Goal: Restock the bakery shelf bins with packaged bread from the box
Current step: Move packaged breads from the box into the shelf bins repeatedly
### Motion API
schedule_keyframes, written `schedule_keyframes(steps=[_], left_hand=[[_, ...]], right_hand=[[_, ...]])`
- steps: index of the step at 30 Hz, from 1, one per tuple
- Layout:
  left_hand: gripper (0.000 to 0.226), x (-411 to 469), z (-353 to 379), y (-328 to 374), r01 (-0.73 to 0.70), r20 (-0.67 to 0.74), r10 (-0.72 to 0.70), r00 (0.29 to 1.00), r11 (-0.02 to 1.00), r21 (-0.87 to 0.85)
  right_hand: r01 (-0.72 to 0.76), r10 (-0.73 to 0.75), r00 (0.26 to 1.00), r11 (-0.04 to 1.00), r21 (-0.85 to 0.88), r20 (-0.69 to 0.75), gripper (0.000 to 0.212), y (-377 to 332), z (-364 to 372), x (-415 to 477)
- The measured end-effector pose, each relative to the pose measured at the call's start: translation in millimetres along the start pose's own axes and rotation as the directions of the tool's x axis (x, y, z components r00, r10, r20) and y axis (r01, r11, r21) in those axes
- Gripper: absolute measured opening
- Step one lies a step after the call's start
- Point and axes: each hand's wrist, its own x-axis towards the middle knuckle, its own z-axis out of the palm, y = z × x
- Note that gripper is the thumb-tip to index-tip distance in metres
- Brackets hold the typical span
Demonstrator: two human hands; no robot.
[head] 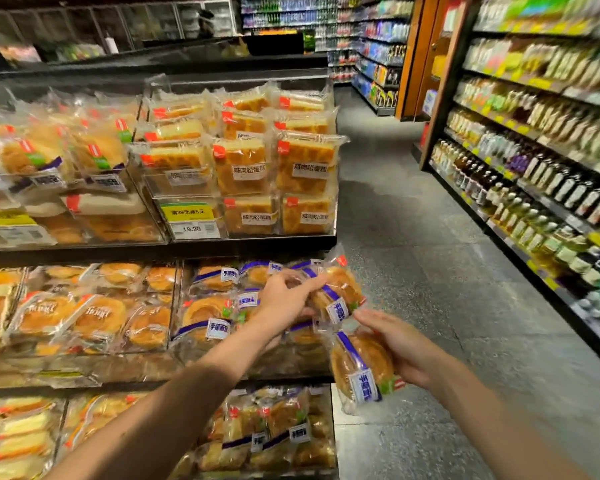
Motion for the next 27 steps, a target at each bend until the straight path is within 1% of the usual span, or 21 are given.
schedule_keyframes(steps=[1,2,3,4,6,8,9,10,12,14,15,16,17,18,19,20,21,24,25,27], left_hand=[[0.046,-1,3,-1,-0.009,-0.014,0.010,1.000,0.999,0.035],[0.047,-1,4,-2,-0.055,-0.030,0.060,0.998,0.988,0.146],[0.048,-3,4,-1,-0.124,-0.038,0.140,0.989,0.950,0.286],[0.048,-6,2,-1,-0.195,-0.025,0.225,0.974,0.889,0.415],[0.049,-12,-3,-2,-0.322,0.052,0.374,0.926,0.711,0.625],[0.045,-15,-10,-5,-0.334,0.108,0.416,0.903,0.521,0.785],[0.042,-15,-14,-7,-0.314,0.115,0.411,0.904,0.459,0.831],[0.040,-15,-19,-11,-0.291,0.114,0.411,0.905,0.401,0.869],[0.045,-12,-27,-19,-0.234,0.104,0.410,0.906,0.280,0.931],[0.053,-8,-32,-25,-0.187,0.071,0.444,0.893,0.224,0.956],[0.054,-6,-35,-27,-0.220,0.089,0.495,0.864,0.213,0.952],[0.053,-4,-36,-30,-0.311,0.154,0.561,0.813,0.195,0.930],[0.050,0,-37,-32,-0.426,0.256,0.618,0.743,0.142,0.894],[0.049,2,-38,-35,-0.525,0.363,0.651,0.666,0.064,0.849],[0.049,4,-37,-37,-0.587,0.452,0.656,0.604,-0.017,0.809],[0.047,5,-37,-38,-0.607,0.503,0.637,0.584,-0.068,0.792],[0.045,7,-37,-39,-0.596,0.518,0.616,0.594,-0.095,0.797],[0.047,11,-37,-39,-0.525,0.513,0.524,0.680,-0.141,0.839],[0.049,12,-37,-37,-0.514,0.521,0.472,0.711,-0.156,0.844],[0.051,13,-39,-34,-0.499,0.522,0.359,0.773,-0.164,0.851]], right_hand=[[0.019,-0.018,1.000,0.999,0.026,-0.023,0.009,0,1,1],[0.035,-0.034,0.999,0.999,0.032,-0.037,0.012,-1,4,2],[0.053,-0.052,0.998,0.998,0.027,-0.046,0.016,0,4,4],[0.069,-0.068,0.995,0.997,0.016,-0.067,0.020,-1,4,6],[0.092,-0.091,0.990,0.996,0.005,-0.113,0.028,-2,5,11],[0.098,-0.099,0.989,0.995,-0.015,-0.114,0.034,-4,7,15],[0.100,-0.102,0.990,0.995,-0.029,-0.097,0.033,-5,9,18],[0.104,-0.108,0.991,0.993,-0.056,-0.074,0.030,-8,13,18],[0.117,-0.120,0.992,0.987,-0.110,-0.027,0.023,-11,18,20],[0.114,-0.117,0.993,0.984,-0.136,-0.015,0.020,-12,22,24],[0.110,-0.114,0.993,0.984,-0.140,-0.023,0.020,-13,24,25],[0.108,-0.114,0.993,0.984,-0.143,-0.034,0.022,-14,24,26],[0.107,-0.114,0.993,0.984,-0.143,-0.043,0.024,-15,24,29],[0.109,-0.116,0.992,0.984,-0.141,-0.044,0.026,-16,23,30],[0.113,-0.119,0.992,0.985,-0.133,-0.037,0.027,-17,23,31],[0.117,-0.122,0.992,0.986,-0.122,-0.037,0.028,-17,23,32],[0.119,-0.125,0.991,0.987,-0.108,-0.044,0.029,-17,22,33],[0.141,-0.148,0.980,0.988,-0.062,-0.129,0.038,-16,20,35],[0.153,-0.159,0.977,0.987,-0.055,-0.144,0.038,-16,20,35],[0.162,-0.168,0.978,0.985,-0.053,-0.127,0.033,-17,20,32]])
